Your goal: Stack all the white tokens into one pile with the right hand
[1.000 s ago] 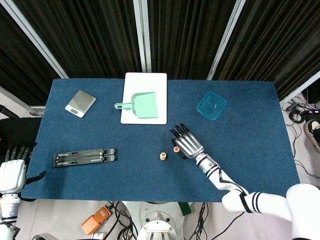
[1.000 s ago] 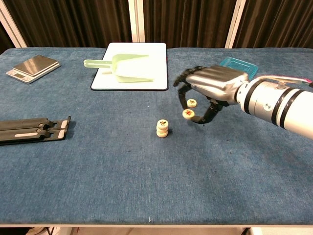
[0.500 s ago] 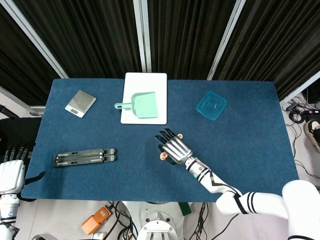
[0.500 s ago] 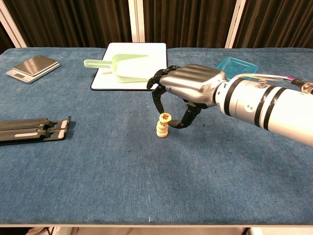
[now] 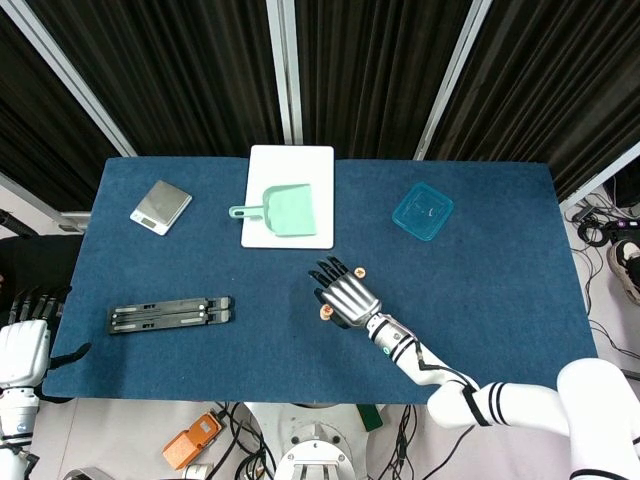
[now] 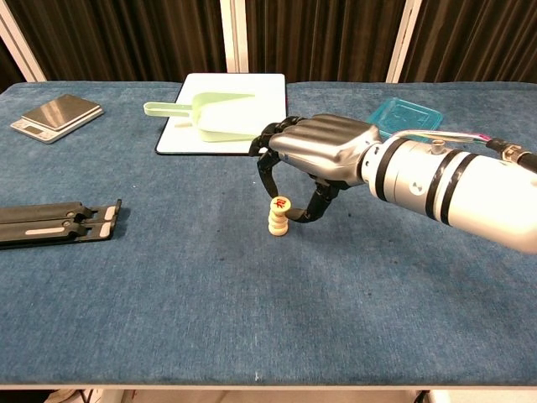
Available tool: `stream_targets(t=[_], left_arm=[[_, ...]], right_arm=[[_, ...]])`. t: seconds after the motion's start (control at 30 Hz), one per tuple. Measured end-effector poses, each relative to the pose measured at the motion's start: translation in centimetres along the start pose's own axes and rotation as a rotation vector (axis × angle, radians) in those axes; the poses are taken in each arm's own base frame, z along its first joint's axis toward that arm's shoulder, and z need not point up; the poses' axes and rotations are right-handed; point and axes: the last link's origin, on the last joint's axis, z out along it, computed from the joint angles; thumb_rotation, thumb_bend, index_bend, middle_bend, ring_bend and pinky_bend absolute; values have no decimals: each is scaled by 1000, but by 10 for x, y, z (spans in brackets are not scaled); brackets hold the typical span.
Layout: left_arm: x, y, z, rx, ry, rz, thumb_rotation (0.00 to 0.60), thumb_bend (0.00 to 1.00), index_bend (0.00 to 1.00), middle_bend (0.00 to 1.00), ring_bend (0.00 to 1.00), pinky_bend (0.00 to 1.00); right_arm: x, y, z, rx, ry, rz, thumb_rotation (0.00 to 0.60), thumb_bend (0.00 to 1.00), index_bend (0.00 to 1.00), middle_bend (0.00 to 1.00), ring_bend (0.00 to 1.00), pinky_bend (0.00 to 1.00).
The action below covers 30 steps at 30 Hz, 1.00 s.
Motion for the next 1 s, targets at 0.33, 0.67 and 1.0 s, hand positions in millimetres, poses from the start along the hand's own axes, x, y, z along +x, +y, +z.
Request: stream_targets(t=[0.33,0.67,1.0], left_arm=[[-1,-1,-1,4,-3,-2,600,85,173,136,73,0],[-1,-1,-1,7,-2,-3,600,85,173,136,73,0],[-2,0,-1,2,-2,-5,600,85,173,136,73,0]], right_arm=[[-2,0,2,3,-2,-5,600,463,493,184,84,82],[1,2,1,-5,21,13,600,463,479,184,84,82],[7,51,-7,-159,37,31,600,463,471,184,83,82]])
